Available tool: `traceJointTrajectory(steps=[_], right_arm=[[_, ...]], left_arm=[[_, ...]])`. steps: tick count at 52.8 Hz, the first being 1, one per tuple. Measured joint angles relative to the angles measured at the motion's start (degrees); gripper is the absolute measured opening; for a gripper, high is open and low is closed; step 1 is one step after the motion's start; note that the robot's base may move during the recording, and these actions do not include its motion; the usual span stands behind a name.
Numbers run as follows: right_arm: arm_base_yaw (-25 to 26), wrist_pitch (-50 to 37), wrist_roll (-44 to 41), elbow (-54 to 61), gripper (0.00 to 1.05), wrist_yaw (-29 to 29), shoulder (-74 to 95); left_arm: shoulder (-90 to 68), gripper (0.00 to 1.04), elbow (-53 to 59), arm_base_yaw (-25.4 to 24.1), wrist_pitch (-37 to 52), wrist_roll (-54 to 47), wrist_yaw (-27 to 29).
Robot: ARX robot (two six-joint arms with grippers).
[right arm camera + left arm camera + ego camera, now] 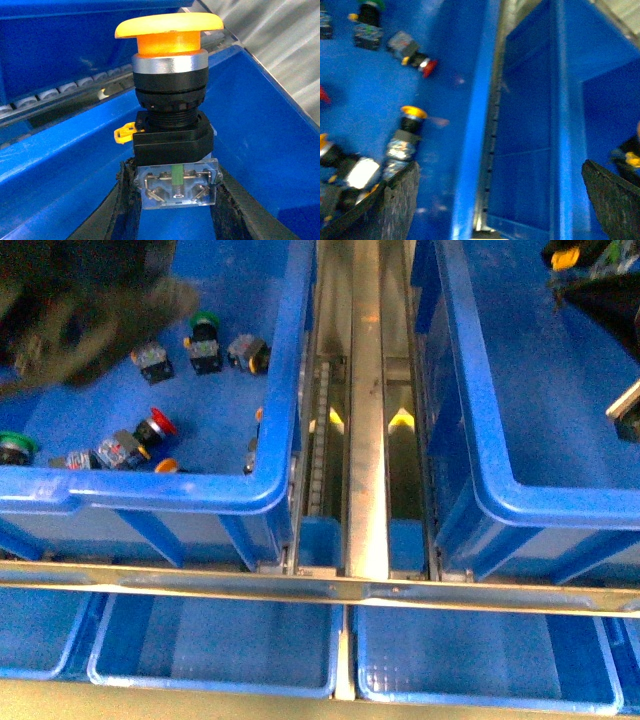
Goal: Pick red and yellow buttons and place in box
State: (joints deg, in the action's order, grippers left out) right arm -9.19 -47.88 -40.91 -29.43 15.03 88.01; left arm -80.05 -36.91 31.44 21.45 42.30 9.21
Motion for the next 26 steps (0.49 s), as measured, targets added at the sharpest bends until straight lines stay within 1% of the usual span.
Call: traceJointTrajectory(steps=[7,9,11,15,21,26], right_arm=[[0.72,0.72,0.48,-0.44,0.31,-0.37,-0.28],[0.98,1.11,0.52,-0.61,0.31,-0.44,-0.31],[1.09,1.29,0.55,-0.74,0.31,-0.44,-0.33],[1.33,1.70,0.68,-0.96,0.31,-0.42,-0.50],[1.66,2.45,1.97,-1.03,0.31,-0.48,-1.49],[2.14,2.97,2.82,-1.03,0.31,-0.98,-2.45]], left_arm=[[1.86,0.97,2.82,-2.67,-1.03,-2.45,1.90],[2.58,0.97,3.39,-3.17,-1.86,-3.43,3.10],[3.67,0.97,4.42,-3.58,-1.77,-4.90,5.73],[6.01,0.97,5.64,-4.17,-2.71,-5.55,7.91],[10.49,0.97,8.24,-3.54,-2.05,-8.31,14.91],[14.75,0.97,11.02,-1.66,-2.99,-9.27,18.99]])
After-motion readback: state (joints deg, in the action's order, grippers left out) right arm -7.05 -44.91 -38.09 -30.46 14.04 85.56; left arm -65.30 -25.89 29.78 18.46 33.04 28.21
